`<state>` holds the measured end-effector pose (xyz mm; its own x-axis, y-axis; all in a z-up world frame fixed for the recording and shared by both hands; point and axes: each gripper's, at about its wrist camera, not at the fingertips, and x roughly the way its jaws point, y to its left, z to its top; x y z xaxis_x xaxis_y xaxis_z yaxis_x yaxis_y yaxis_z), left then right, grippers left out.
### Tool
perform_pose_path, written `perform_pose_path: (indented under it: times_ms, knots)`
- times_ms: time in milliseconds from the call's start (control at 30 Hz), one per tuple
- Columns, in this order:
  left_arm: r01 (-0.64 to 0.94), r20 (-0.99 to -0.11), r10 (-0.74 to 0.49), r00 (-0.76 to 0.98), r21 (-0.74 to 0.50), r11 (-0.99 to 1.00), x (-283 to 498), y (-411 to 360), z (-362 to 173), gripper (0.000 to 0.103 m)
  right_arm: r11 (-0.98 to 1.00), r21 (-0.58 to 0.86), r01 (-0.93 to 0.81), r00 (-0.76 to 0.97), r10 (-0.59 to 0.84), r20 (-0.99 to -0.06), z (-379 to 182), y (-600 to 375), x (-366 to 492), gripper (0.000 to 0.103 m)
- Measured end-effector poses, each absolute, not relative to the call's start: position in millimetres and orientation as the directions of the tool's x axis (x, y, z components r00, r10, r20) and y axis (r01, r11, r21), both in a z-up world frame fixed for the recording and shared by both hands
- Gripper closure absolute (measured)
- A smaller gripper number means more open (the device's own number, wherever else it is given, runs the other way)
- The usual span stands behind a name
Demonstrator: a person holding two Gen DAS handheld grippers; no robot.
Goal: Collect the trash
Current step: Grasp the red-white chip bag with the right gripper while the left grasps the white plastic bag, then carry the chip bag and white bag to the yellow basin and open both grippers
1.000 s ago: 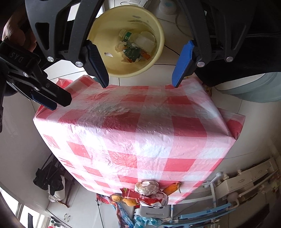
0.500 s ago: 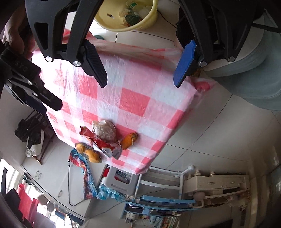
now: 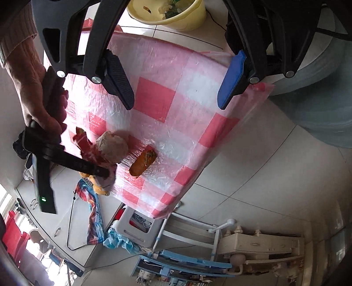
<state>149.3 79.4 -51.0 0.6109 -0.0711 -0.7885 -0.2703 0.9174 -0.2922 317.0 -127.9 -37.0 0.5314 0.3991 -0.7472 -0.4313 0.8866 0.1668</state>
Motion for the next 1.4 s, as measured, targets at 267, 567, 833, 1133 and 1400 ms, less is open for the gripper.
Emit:
perform_pose_path:
  times_ms: [267, 567, 833, 1133, 1400]
  knots:
    - [-0.166, -0.791, -0.095, 0.604, -0.241, 0.956, 215.9, 58.1, -37.0, 0.029, 0.809, 0.514, -0.285, 0.526, 0.58, -0.622, -21.2, -236.4, 267.2, 0.068]
    - [0.121, -0.792, -0.116, 0.6, -0.053, 0.991, 262.3, -39.6, -59.0, 0.029, 0.747, 0.639, -0.184, 0.515, 0.627, -0.584, -46.2, -282.1, 243.9, 0.067]
    - [0.088, -0.784, -0.173, 0.596, -0.149, 0.985, 286.1, -35.0, -63.6, 0.083, 0.723, 0.66, -0.203, 0.507, 0.654, -0.561, -49.5, -287.7, 245.4, 0.065]
    - [0.113, -0.573, -0.64, 0.513, -0.694, 0.711, 243.1, 21.6, -57.4, 0.083, 0.552, 0.813, -0.183, 0.479, 0.773, -0.417, -54.4, -295.1, 244.0, 0.065]
    - [-0.026, -0.569, -0.633, 0.524, -0.754, 0.656, 202.0, 52.3, -82.3, 0.083, 0.565, 0.8, -0.2, 0.456, 0.777, -0.435, -53.6, -290.5, 233.4, 0.065]
